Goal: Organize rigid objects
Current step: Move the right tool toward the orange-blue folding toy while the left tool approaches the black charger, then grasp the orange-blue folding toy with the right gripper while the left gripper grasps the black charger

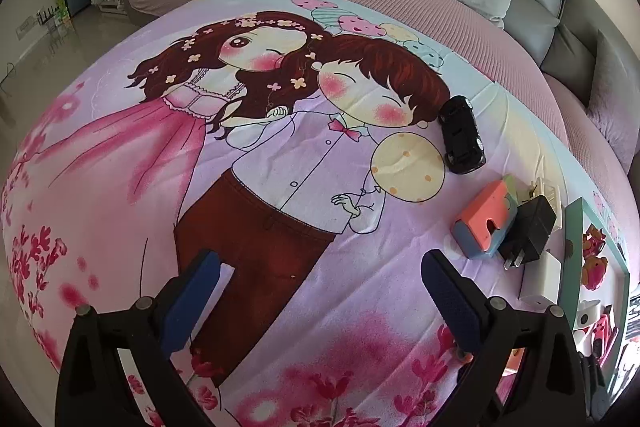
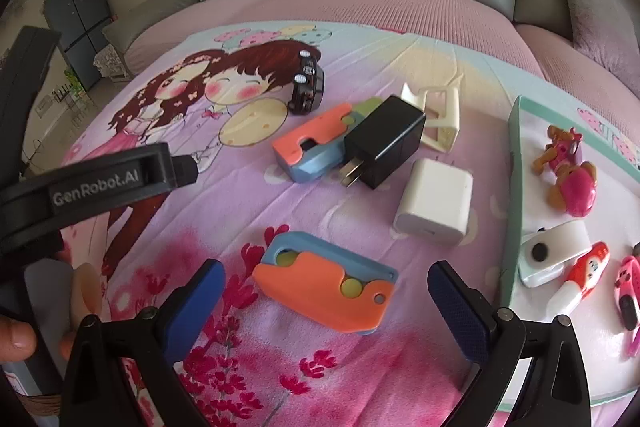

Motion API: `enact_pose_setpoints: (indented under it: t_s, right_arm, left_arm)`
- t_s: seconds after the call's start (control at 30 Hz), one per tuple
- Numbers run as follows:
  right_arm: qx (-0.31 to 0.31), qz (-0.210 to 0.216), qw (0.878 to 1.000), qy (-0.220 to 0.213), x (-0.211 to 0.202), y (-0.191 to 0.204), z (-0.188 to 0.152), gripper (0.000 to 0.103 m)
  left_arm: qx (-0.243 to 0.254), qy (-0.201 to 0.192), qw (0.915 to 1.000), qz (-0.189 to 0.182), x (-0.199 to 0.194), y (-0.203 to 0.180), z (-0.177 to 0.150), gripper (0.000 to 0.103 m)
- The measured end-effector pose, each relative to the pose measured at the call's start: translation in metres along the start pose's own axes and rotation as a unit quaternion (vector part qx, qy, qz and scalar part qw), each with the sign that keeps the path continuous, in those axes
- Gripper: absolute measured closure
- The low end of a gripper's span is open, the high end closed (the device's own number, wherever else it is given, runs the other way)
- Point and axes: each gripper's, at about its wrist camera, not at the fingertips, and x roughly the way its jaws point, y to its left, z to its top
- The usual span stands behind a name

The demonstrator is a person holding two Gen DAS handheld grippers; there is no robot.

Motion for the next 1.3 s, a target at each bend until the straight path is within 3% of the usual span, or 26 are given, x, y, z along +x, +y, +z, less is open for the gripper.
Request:
enact_pose_setpoints:
  t_s: [0.37, 0.47, 0.73, 0.8, 1.1, 1.3]
  right_arm:
    - [0.012, -0.023, 0.999, 0.022, 0.015, 0.0, -0.004, 0.006]
    - [0.011, -0.035, 0.999, 0.021, 0.016, 0.002, -0.005, 0.014]
    - [0.006, -0.038, 0.999, 0.029, 0.011, 0.0, -0.006, 0.018]
    - [0.009, -0.033, 0.999, 0.029, 0.01, -0.002, -0.006, 0.025]
    - [0.013, -0.025, 0.999, 0.018, 0.006, -0.006, -0.005, 0.025]
    - [0.029, -0.013, 0.999, -0.008, -0.006, -0.015, -0.001, 0.026]
  left_arm:
    - [-0.004, 0.015, 0.9998, -0.008, 0.011, 0.004, -0.002, 0.002]
    - [-0.003, 0.017, 0.9998, -0.008, 0.011, 0.003, -0.003, 0.002]
    - [0.001, 0.016, 0.9999, -0.006, 0.011, 0.002, -0.002, 0.002]
    - [0.003, 0.016, 0.9999, -0.007, 0.011, 0.001, -0.002, 0.002]
    - [0.008, 0.018, 0.9997, -0.012, 0.012, -0.002, -0.003, 0.002]
    - [0.002, 0.012, 0.9993, -0.035, 0.01, -0.005, -0.002, 0.002]
